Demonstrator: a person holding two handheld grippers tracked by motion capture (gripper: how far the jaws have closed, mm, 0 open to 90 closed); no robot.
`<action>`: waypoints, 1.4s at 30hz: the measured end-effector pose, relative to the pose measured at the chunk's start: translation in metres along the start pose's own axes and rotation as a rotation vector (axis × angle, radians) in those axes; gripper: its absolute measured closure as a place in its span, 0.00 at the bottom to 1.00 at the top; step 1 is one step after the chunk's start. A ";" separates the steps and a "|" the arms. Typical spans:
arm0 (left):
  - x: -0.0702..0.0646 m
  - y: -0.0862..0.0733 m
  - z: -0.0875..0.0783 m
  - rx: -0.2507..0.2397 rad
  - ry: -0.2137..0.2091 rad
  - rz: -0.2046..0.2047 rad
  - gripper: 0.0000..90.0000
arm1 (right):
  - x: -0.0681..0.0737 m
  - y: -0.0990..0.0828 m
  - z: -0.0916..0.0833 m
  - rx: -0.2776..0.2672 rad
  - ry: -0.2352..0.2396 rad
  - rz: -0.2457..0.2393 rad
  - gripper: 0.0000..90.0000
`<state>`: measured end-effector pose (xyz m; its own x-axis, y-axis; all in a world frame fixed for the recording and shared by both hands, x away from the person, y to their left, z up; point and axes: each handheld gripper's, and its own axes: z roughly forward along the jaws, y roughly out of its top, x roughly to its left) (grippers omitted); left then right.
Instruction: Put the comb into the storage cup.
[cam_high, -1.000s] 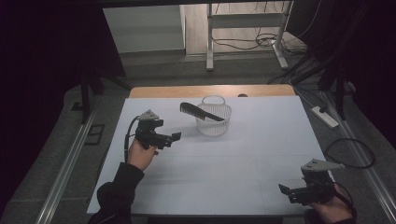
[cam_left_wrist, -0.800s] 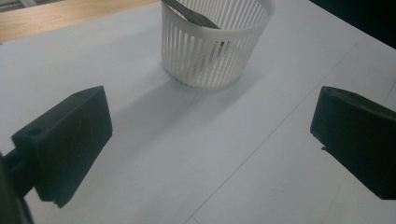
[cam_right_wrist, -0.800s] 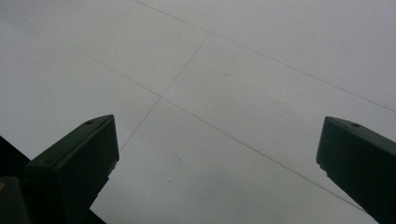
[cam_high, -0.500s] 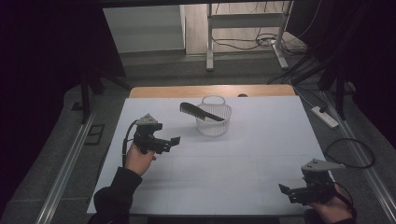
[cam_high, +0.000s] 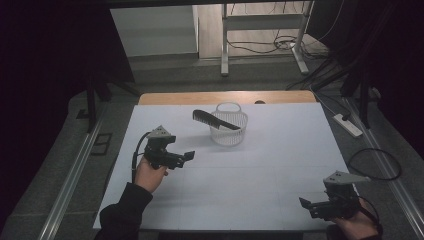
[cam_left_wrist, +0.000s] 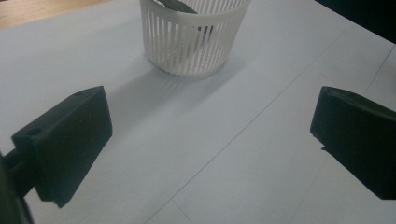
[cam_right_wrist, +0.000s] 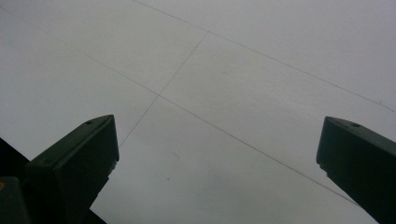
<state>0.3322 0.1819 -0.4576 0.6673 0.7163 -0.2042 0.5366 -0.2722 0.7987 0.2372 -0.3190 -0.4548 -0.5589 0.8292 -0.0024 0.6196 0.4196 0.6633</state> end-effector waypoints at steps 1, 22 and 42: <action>-0.001 -0.001 -0.001 -0.002 0.000 -0.001 0.00 | 0.000 0.000 0.000 0.000 0.000 0.001 0.00; -0.011 -0.017 -0.017 -0.002 0.006 -0.005 0.00 | 0.000 -0.002 -0.003 -0.002 -0.011 0.008 0.00; -0.015 -0.037 -0.037 0.009 0.034 -0.024 0.00 | 0.000 -0.002 -0.003 -0.005 -0.005 0.009 0.00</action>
<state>0.2831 0.2054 -0.4629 0.6363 0.7440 -0.2038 0.5569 -0.2602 0.7888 0.2340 -0.3210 -0.4542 -0.5502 0.8350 0.0000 0.6219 0.4098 0.6673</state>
